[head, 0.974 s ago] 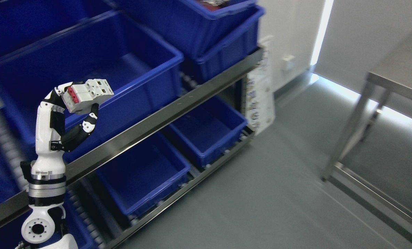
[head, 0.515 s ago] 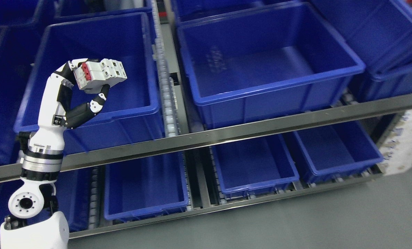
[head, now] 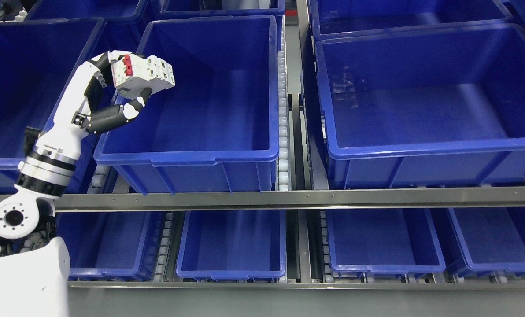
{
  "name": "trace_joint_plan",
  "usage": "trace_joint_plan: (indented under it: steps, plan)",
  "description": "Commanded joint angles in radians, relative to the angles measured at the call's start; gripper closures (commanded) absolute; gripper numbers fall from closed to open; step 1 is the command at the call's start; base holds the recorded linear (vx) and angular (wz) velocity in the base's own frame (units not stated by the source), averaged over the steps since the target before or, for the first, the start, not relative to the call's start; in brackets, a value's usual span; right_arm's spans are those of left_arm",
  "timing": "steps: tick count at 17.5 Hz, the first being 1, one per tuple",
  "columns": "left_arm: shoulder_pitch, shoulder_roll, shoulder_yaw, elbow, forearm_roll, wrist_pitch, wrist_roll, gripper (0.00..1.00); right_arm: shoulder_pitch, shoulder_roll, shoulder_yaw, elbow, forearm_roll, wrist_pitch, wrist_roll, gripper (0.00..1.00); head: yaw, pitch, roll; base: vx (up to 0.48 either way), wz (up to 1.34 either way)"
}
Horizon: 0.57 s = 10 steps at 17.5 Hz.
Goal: Place circuit breaker on shelf
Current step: 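Move the left hand with the breaker over the nearest blue bin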
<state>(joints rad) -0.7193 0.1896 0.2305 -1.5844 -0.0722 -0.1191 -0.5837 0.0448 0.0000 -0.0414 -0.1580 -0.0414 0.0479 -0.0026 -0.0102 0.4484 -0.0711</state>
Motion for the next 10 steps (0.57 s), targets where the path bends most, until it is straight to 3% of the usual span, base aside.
trace_joint_plan:
  steps: [1,7,10]
  plan:
    - [-0.08,0.06,-0.077,0.04,-0.001,0.053,-0.025,0.9,0.0,-0.017,0.0,0.0,0.0,0.0,0.0,0.0,0.0,0.0,0.0,0.168,-0.04]
    - [-0.156,0.07,-0.094,0.141,-0.041,0.087,-0.067,0.9,0.001,-0.017,0.0,0.0,0.0,0.0,0.0,0.0,0.0,0.0,0.0,0.182,-0.13]
    - [-0.235,0.184,-0.1,0.208,-0.066,0.087,-0.086,0.9,0.0,-0.017,0.0,0.0,0.0,0.0,0.0,0.0,0.0,0.0,0.0,0.188,-0.17]
